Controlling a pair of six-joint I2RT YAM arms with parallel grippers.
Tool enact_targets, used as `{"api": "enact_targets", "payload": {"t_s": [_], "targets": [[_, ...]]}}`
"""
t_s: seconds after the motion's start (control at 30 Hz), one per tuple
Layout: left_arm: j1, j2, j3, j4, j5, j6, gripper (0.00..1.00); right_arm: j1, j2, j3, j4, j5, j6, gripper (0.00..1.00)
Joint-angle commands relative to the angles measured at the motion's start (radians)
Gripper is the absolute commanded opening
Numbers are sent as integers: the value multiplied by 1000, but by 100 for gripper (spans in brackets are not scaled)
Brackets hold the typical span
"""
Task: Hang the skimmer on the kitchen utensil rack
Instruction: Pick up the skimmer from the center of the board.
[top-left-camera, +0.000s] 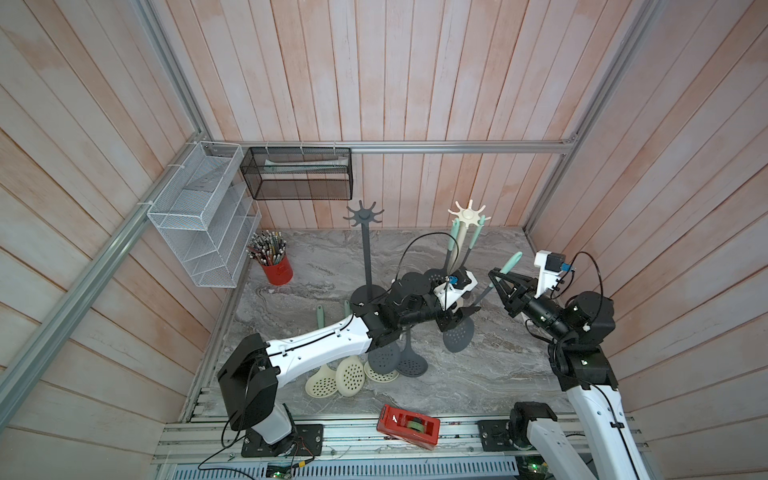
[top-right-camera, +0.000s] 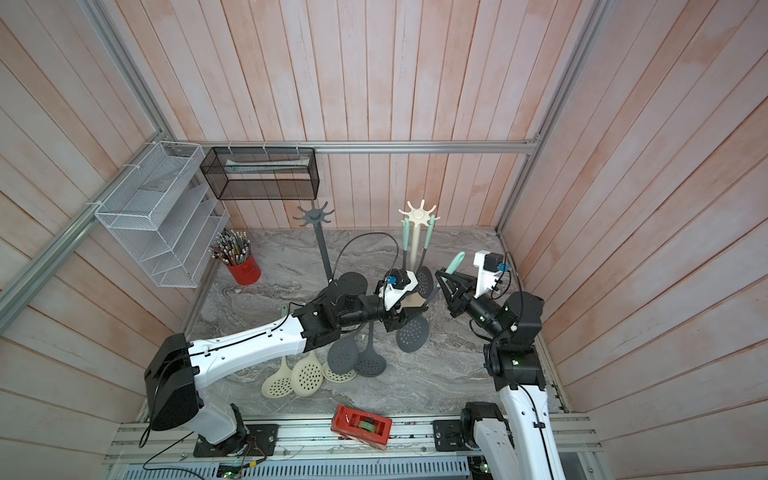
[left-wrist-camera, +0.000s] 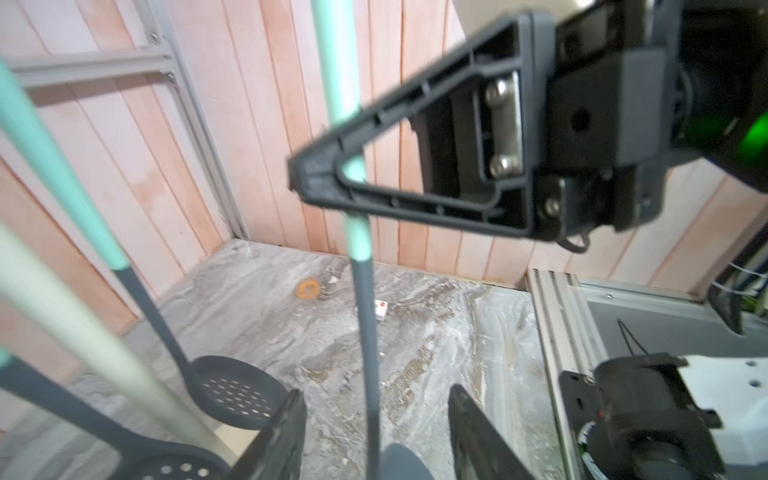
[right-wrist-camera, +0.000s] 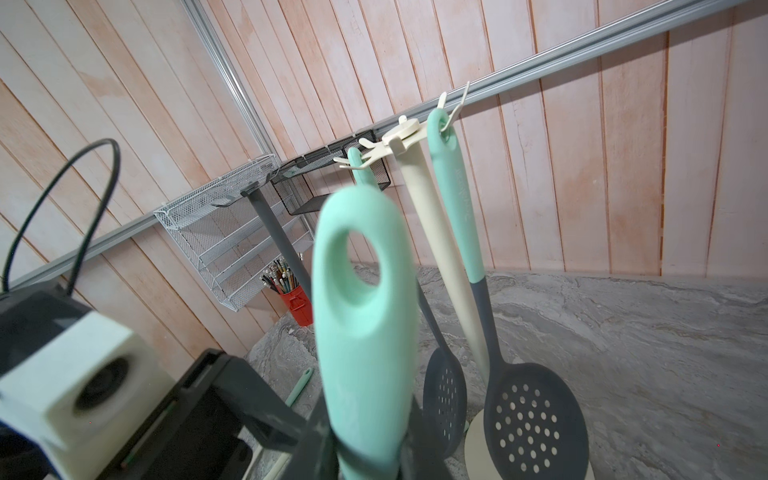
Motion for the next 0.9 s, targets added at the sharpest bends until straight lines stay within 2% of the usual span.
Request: {"api": "enact_targets", "payload": {"t_s": [0.0,0.07,0.17,0.5,0.57,0.73,0.87], "targets": [[10,-16,-39,60,-69,19,56,-4,-5,25,-3,-9,-14,0],[16,-20,-55,86,-53,9,56,-5,-10,23,-5,-8,-11,0],[17,23,-15,31,-26,12,56,-5,-18,20,5,-8,-1,0],[5,87,8,-11,85,-4,50,-8,-11,27,8,4,1,0],[1,104,18,-10,85,-11,47,-7,-6,25,21,0,11,0],[-6,146,56,-13,83,-19,24,-8,-5,20,28,0,24,0],[-17,179,85,-22,64,-9,14,-8,-12,18,25,6,33,0]]}}
